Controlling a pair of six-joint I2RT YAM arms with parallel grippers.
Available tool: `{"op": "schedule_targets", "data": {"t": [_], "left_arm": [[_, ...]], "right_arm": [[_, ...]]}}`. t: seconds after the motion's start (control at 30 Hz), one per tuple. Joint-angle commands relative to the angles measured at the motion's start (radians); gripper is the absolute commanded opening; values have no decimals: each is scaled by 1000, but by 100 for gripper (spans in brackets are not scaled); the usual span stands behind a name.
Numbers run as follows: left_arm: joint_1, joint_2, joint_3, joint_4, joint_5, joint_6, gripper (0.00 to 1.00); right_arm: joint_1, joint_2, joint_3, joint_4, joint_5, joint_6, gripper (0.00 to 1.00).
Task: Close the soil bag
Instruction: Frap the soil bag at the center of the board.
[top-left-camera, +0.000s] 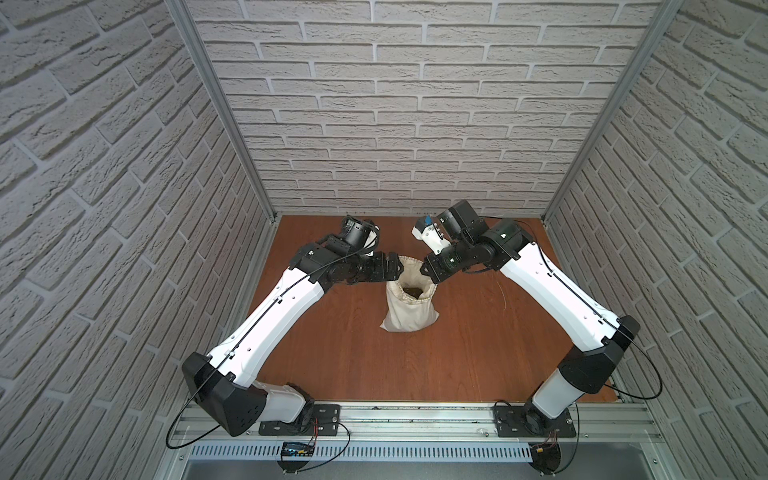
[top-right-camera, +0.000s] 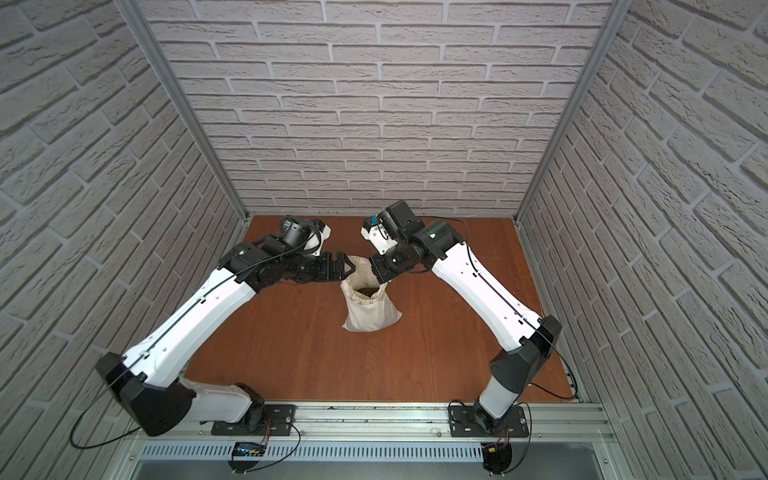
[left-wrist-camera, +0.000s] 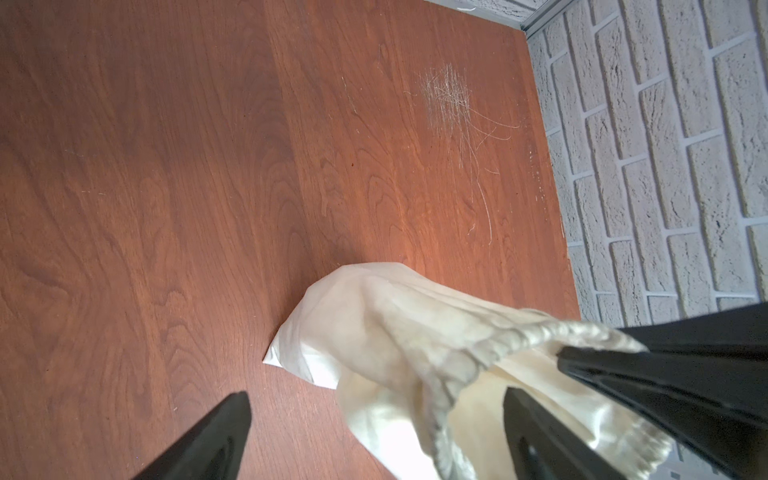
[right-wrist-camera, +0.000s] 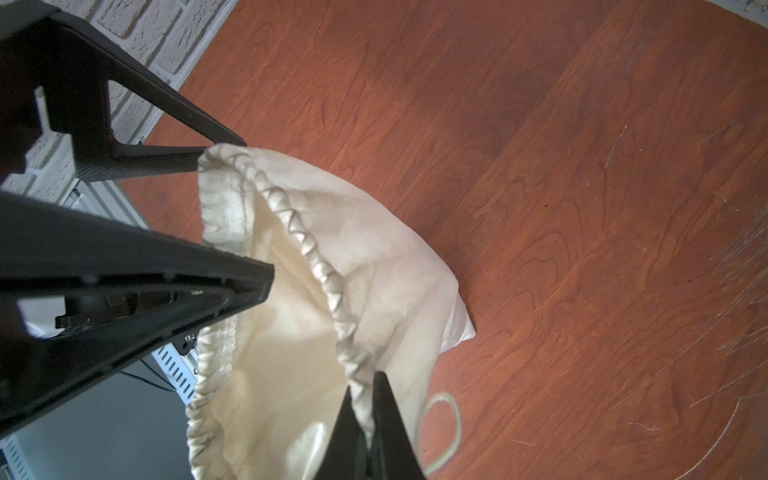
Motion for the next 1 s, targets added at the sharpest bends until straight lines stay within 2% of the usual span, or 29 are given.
{"op": "schedule_targets", "data": {"t": [0.0, 0.17, 0.3, 0.47, 0.87, 0.97], "left_arm": [[-23, -11, 44, -12, -13, 6, 98], [-66, 43, 98, -73, -54, 12, 98], [-135, 81, 139, -132, -99, 11, 98], [-171, 96, 133, -171, -149, 4, 96], [-173, 75, 169, -318, -220, 31, 52], [-162, 50, 161, -354, -238, 35, 38]], "right_arm": [[3, -62, -25, 80, -41, 34, 3], [5, -56, -26, 83, -47, 47, 3], [5, -55, -25, 90, -28, 52, 3], [5, -52, -21, 101, -39, 69, 3], [-1, -87, -52, 102, -6, 62, 3], [-7, -100, -65, 108, -2, 65, 3]]}}
